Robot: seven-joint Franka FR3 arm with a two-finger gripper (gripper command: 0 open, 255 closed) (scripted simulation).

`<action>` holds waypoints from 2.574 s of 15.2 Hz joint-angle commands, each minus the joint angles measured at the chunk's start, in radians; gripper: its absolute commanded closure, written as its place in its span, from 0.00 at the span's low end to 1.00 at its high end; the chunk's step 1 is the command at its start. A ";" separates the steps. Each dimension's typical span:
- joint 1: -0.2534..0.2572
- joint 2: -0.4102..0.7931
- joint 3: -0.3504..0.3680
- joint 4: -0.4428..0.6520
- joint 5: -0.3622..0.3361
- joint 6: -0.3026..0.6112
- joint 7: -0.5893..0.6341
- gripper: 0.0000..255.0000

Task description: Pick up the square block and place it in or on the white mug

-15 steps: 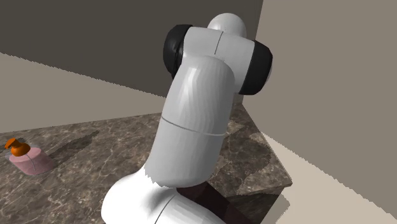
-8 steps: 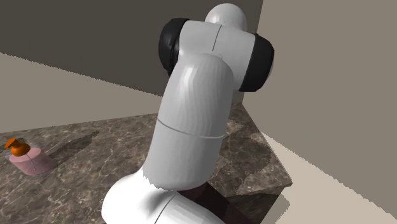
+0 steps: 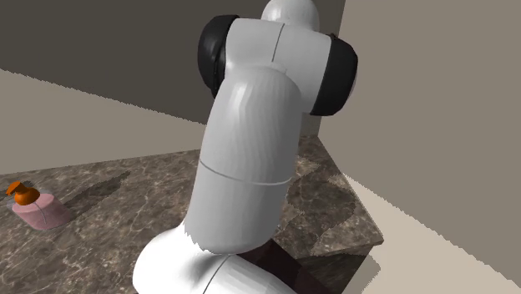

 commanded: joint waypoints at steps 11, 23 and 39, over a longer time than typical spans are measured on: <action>0.183 -0.045 0.057 -0.077 -0.024 0.022 0.259 1.00; 0.202 0.055 0.029 -0.097 -0.066 0.139 0.286 1.00; 0.200 0.045 0.033 -0.097 -0.063 0.129 0.284 0.00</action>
